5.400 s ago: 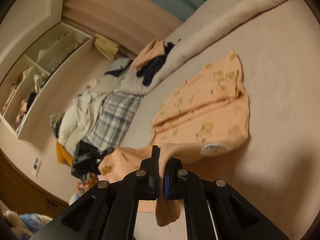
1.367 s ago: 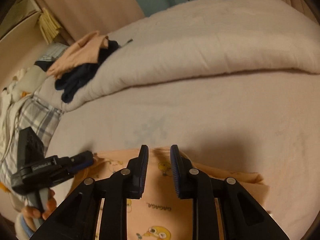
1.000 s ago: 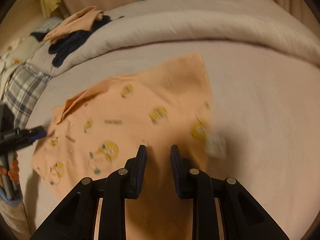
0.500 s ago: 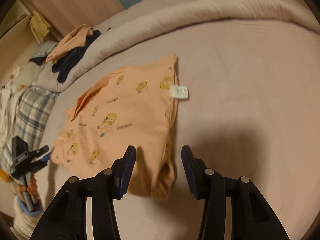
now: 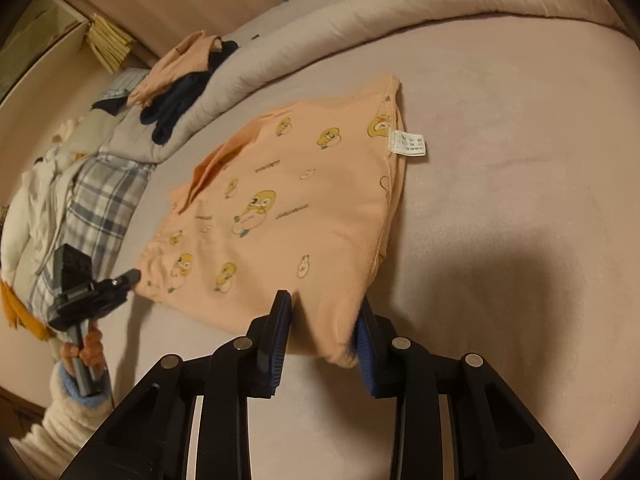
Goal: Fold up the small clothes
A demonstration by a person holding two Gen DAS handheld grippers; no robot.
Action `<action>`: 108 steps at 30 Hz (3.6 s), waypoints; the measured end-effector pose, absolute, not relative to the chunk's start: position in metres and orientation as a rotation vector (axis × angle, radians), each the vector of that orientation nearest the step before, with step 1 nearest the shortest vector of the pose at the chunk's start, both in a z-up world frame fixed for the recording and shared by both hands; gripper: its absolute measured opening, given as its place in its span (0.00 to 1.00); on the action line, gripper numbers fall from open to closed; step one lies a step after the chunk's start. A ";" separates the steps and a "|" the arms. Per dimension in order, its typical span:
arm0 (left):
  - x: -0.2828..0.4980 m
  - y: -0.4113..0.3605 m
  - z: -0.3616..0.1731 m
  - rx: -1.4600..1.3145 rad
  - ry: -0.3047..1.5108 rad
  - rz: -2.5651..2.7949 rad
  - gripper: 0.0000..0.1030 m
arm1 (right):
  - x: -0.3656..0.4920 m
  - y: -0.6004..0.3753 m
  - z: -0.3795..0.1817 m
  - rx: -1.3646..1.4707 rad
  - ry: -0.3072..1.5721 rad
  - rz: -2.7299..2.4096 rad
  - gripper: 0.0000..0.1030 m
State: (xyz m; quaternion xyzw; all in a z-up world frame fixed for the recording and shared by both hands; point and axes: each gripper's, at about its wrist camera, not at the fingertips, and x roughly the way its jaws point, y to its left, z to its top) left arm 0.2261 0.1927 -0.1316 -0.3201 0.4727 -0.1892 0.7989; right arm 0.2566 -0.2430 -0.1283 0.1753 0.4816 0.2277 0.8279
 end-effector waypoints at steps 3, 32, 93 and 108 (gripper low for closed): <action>0.231 0.193 -0.133 -0.710 1.021 -0.401 0.20 | 0.264 -0.245 -0.127 0.357 1.010 0.411 0.33; 0.174 0.229 -0.110 -0.605 0.864 -0.264 0.03 | 0.243 -0.252 -0.116 0.179 0.997 0.339 0.40; 0.222 0.205 -0.145 -0.698 0.982 -0.301 0.52 | 0.227 -0.190 -0.096 0.161 0.922 0.422 0.48; 0.292 0.189 -0.165 -0.811 1.050 -0.385 0.52 | 0.240 -0.138 -0.095 0.157 0.930 0.562 0.48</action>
